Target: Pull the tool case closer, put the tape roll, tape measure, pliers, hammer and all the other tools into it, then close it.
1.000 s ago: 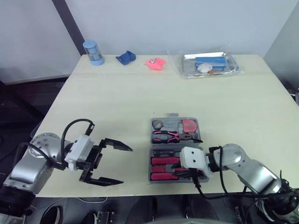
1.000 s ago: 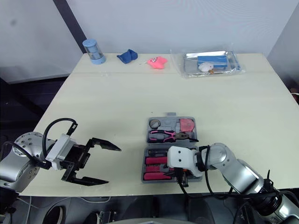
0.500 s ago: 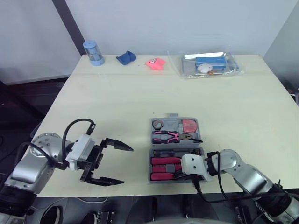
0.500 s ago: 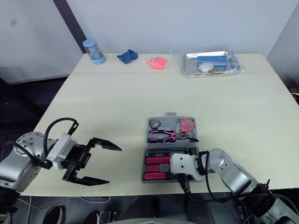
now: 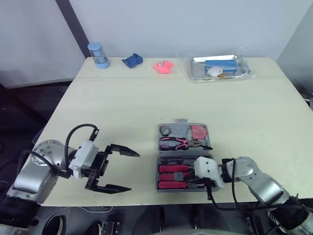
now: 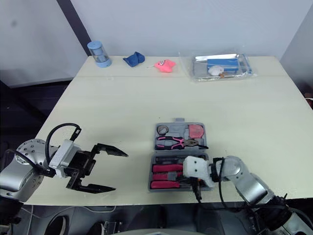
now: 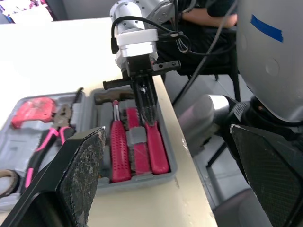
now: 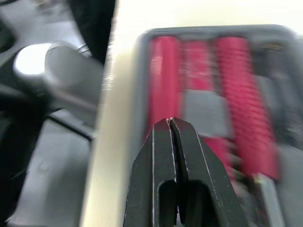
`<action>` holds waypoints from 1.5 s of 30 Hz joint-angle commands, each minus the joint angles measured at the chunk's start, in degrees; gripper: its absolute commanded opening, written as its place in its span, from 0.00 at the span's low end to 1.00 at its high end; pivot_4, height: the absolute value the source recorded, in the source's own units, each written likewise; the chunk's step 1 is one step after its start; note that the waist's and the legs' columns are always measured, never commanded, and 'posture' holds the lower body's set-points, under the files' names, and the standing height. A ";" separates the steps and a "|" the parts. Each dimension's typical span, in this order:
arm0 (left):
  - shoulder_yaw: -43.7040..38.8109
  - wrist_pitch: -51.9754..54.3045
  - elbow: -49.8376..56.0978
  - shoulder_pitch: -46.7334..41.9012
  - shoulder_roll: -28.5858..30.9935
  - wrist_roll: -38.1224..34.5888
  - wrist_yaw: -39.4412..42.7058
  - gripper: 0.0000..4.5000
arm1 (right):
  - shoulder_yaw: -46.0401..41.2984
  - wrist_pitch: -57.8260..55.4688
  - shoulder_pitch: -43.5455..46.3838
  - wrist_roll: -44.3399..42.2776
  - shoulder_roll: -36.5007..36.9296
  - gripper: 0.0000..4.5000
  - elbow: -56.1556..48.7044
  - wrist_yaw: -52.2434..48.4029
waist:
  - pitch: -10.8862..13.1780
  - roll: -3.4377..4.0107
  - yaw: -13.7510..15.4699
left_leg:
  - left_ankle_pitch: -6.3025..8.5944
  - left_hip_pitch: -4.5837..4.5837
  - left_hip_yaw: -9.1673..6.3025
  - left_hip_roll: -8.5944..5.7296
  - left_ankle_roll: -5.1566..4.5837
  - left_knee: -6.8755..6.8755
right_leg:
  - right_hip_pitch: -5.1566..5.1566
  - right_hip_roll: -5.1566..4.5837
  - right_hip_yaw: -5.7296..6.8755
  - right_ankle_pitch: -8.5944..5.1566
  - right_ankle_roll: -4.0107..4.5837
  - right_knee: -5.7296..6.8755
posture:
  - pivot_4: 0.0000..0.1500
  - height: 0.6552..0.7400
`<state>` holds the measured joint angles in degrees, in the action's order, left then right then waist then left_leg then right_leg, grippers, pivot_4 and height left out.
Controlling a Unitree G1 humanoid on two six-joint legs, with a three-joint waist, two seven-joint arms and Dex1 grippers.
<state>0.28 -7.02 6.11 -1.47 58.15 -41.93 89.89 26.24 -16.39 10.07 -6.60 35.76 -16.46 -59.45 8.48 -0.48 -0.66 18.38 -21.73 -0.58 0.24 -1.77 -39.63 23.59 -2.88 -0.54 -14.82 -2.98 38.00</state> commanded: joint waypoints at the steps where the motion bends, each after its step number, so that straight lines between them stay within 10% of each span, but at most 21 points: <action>1: -2.53 2.03 1.25 0.81 -1.88 -0.18 -0.11 1.00 | -8.50 -1.15 -4.55 -5.03 0.08 0.01 -4.58 3.39 | 0.00 0.00 0.04 | 0.00 -0.01 -0.01 0.00 0.00 0.00 | 0.00 0.00 0.01 0.00 0.00 0.00 | 1.00 1.00; 12: -6.86 3.97 -5.81 3.70 -11.95 8.56 -16.72 1.00 | -28.76 1.83 -20.22 -10.32 2.11 0.01 -1.42 8.73 | -0.03 0.05 0.09 | 0.02 0.06 0.01 0.00 -0.03 0.01 | -0.06 -0.02 -0.05 0.00 -0.01 0.01 | 1.00 1.00; 22: -5.08 5.61 -17.81 -2.29 -16.36 15.57 -21.09 1.00 | -26.83 0.40 -12.27 -8.27 2.62 0.01 8.15 8.63 | -0.03 0.02 -0.08 | 0.01 0.11 0.04 -0.01 -0.01 -0.01 | -0.08 -0.02 -0.07 0.01 -0.01 0.08 | 1.00 1.00; 32: -0.21 3.64 -27.27 -9.77 -19.87 21.76 -17.42 0.01 | -20.83 2.86 -2.02 -5.71 2.22 0.00 19.19 3.29 | -0.03 0.02 0.02 | -0.11 0.07 0.06 -0.06 0.19 -0.02 | -0.08 -0.04 -0.06 0.01 -0.01 0.03 | 1.00 1.00; 45: 5.92 -0.94 -38.45 -18.71 -24.82 28.40 -11.25 0.01 | -15.90 7.66 4.88 -1.59 -0.18 0.00 26.90 -0.18 | -0.04 0.03 -0.03 | -0.14 0.04 0.07 -0.07 0.24 -0.06 | -0.05 -0.04 -0.06 0.02 -0.02 0.07 | 1.00 1.00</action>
<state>5.82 -6.92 -32.22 -19.73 33.60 -14.00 78.28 10.79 -9.77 14.51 -8.16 35.39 10.91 -59.20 8.44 -0.45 -0.69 18.24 -21.72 -0.53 0.17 -1.53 -39.75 23.54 -2.92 -0.58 -14.80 -3.00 38.08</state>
